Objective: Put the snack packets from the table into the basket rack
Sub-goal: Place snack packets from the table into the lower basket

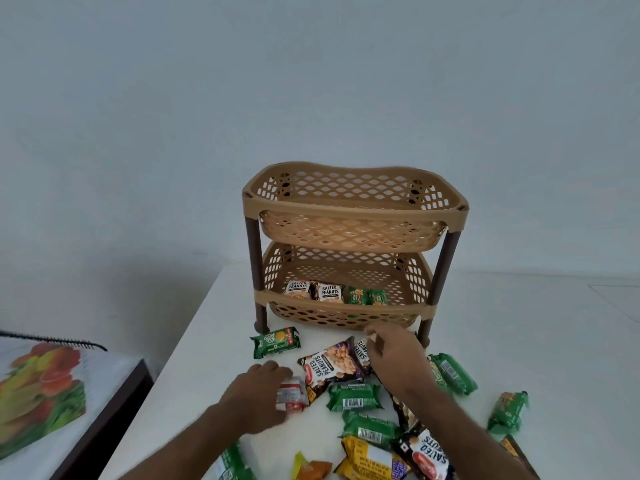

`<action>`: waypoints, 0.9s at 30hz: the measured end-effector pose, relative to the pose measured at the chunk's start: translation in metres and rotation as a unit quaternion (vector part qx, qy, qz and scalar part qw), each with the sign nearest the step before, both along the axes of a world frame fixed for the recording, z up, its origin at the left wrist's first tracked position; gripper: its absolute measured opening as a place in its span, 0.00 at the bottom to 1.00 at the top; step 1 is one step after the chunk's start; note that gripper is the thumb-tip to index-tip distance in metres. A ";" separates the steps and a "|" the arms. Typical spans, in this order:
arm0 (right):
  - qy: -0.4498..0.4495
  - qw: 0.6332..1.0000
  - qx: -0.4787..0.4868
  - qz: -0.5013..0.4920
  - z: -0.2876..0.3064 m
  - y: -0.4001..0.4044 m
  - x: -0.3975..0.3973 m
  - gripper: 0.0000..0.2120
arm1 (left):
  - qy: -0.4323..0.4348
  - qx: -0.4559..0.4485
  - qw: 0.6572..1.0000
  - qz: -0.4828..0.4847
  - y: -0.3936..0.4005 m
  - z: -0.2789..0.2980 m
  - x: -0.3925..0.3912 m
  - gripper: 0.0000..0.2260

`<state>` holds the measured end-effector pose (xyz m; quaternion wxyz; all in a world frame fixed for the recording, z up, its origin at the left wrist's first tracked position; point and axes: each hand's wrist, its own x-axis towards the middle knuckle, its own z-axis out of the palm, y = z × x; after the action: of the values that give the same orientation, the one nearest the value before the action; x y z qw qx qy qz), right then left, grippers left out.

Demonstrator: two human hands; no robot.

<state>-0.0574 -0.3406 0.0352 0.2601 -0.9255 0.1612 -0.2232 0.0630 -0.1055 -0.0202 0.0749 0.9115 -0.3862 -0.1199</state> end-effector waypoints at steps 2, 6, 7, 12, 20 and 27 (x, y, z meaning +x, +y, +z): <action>0.035 0.999 0.000 0.011 -0.008 0.005 -0.006 0.06 | -0.029 0.029 0.999 0.003 0.004 -0.008 -0.007 0.31; 0.133 0.990 -0.014 0.048 -0.021 0.011 -0.012 0.05 | -0.063 -0.029 0.997 0.037 0.005 -0.010 -0.012 0.25; 0.162 0.985 -0.021 0.058 -0.023 0.013 -0.013 0.04 | -0.065 -0.029 0.996 0.044 0.006 -0.010 -0.013 0.25; 0.227 0.971 -0.022 0.067 -0.029 0.018 -0.013 0.17 | -0.091 -0.024 0.993 0.065 0.008 -0.011 -0.016 0.25; 0.290 0.954 -0.057 0.043 -0.038 0.027 -0.004 0.14 | -0.084 -0.073 0.988 0.108 0.016 -0.005 -0.011 0.30; 0.295 0.955 -0.022 0.026 -0.044 0.029 -0.003 0.21 | -0.068 -0.110 0.982 0.136 0.017 0.003 -0.003 0.29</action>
<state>-0.0600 -0.3120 -0.0091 0.1864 -0.9594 0.2020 0.0632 0.0604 -0.0888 -0.0177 0.1642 0.9476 -0.2740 -0.0034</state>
